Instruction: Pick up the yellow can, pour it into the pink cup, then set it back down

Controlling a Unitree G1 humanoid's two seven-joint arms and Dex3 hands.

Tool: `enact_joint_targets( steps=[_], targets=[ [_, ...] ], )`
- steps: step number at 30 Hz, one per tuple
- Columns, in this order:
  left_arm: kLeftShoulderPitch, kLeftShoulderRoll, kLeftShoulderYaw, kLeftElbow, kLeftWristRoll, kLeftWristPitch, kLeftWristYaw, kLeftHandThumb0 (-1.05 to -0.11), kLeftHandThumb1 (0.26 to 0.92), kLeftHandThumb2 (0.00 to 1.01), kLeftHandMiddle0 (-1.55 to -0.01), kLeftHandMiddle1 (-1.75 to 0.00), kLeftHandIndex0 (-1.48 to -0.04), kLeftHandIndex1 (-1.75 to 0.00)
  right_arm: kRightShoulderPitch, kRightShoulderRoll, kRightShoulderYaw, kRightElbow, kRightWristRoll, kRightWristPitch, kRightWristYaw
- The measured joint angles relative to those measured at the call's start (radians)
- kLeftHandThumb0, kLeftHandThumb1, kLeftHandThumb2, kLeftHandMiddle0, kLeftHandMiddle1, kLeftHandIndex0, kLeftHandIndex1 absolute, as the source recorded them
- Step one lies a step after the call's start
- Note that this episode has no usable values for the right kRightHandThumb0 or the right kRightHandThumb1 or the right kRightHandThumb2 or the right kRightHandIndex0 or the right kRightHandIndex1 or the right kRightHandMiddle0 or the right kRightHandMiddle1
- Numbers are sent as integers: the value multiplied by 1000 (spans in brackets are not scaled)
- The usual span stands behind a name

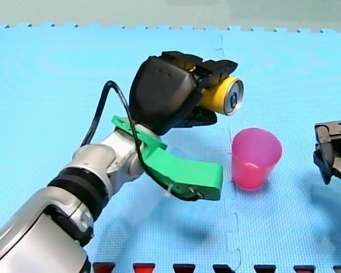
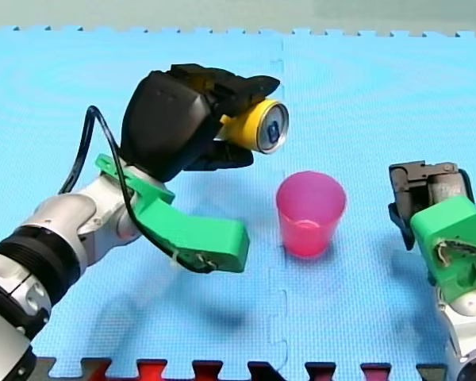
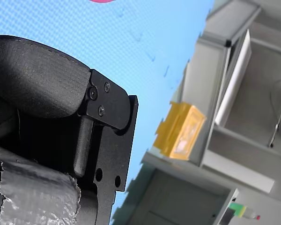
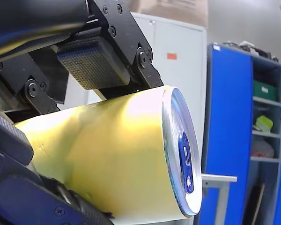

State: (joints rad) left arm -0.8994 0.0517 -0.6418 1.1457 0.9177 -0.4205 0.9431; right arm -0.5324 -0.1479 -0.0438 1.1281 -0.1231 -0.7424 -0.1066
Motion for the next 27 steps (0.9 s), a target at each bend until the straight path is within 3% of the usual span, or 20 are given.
enact_joint_targets(
  steps=[1,2,4,9,11,13,24,27],
  targets=[
    [-2,2,-6,-2,5,6,-1,-307,834,3,-1016,-1045,-1286,-59,0,0,0,-1,0,0,1],
    [-4,3,-11,-3,8,10,-2,-306,836,2,-943,-1201,-1288,-72,0,0,1,-1,0,1,2],
    [-8,6,-21,-7,16,15,-2,-306,840,1,-880,-1340,-1288,-90,-1,0,1,-2,-1,2,5],
    [-16,19,-49,-23,40,7,11,-301,844,2,-854,-1388,-1274,-126,-1,-1,2,-4,-1,3,16],
    [-16,26,-55,-37,43,-1,11,-296,845,1,-876,-1309,-1038,-573,-2,-5,5,-4,-7,3,12],
    [-16,29,-58,-44,43,-4,13,-295,845,1,-885,-1277,-941,-753,-3,-7,8,-3,-12,3,7],
    [-16,29,-74,-66,54,2,34,-289,847,1,-903,-1219,-892,-848,-6,-16,26,-2,-48,16,-37],
    [-16,18,-82,-67,61,7,45,-290,848,0,-871,-1329,-867,-902,-10,-17,29,1,-49,18,-37]
  ],
)
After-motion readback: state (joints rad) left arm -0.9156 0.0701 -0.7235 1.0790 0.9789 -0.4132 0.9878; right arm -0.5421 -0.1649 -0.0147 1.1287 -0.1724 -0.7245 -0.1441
